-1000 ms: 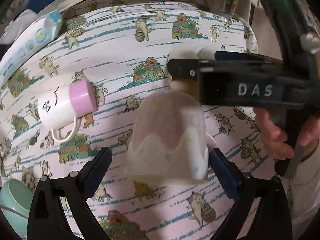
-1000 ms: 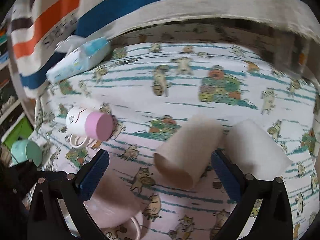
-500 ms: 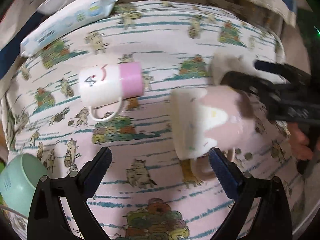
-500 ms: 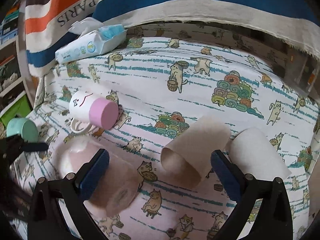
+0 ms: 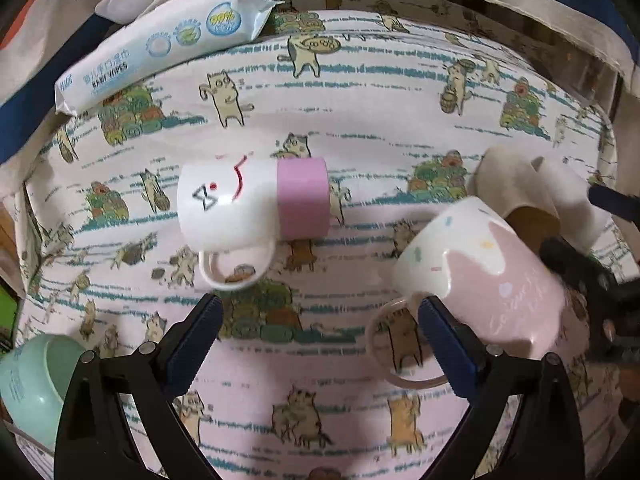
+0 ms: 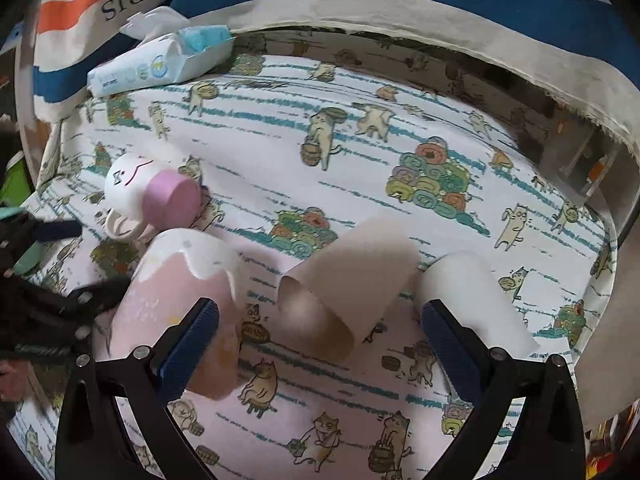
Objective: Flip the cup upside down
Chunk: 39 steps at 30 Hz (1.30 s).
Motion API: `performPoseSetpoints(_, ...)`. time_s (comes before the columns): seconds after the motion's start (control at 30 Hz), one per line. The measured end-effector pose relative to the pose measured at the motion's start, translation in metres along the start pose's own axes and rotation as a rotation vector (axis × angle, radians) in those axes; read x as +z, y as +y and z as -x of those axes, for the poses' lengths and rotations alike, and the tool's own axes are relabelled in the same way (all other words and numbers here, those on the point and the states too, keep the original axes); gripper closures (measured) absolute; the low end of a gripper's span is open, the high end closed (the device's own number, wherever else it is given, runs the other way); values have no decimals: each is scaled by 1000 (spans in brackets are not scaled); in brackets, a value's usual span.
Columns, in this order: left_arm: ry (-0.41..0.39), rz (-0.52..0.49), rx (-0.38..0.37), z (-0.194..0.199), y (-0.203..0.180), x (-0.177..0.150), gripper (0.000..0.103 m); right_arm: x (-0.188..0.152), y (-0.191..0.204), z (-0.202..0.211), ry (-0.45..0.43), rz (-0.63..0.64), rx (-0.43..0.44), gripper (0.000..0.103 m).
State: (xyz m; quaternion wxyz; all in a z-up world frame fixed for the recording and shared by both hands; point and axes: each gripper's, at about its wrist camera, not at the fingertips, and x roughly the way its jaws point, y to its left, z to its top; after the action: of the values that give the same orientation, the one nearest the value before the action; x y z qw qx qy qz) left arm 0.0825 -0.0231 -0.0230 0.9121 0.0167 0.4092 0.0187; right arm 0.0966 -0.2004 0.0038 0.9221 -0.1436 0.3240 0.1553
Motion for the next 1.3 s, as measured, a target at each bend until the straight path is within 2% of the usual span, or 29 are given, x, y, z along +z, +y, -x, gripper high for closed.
performPoseSetpoints(0.07,-7,7,10,-2,0,4,7,0,0,2,4,6,9,1)
performPoseSetpoints(0.2,3,46,-63,-3,8,6,7,2,-4,3,3,-20,11,1)
performPoseSetpoints(0.3,-61,52,-88,7,11,2,7,5,-5,11,-56,-50,-3,1)
performPoseSetpoints(0.37,-115,44,-72,17,11,0,6,6,-9,22,-125,-90,-8,1)
performPoseSetpoints(0.47,-201,52,-41,31,15,0,6,8,-16,30,-180,-155,25,1)
performPoseSetpoints(0.53,-233,103,-63,37,25,1,5,8,-17,35,-213,-188,41,1)
performPoseSetpoints(0.63,-264,200,-135,44,45,1,1,8,-13,44,-236,-196,29,1)
performPoseSetpoints(0.8,-302,289,-132,54,67,2,1,5,16,64,-223,-157,60,1)
performPoseSetpoints(0.93,-310,288,-144,59,71,2,1,-1,45,69,-182,-127,65,1)
performPoseSetpoints(1.07,-328,280,-142,65,72,1,1,-7,68,53,-95,-136,90,1)
performPoseSetpoints(1.3,-355,273,-105,73,77,1,1,-12,85,23,-14,-124,32,1)
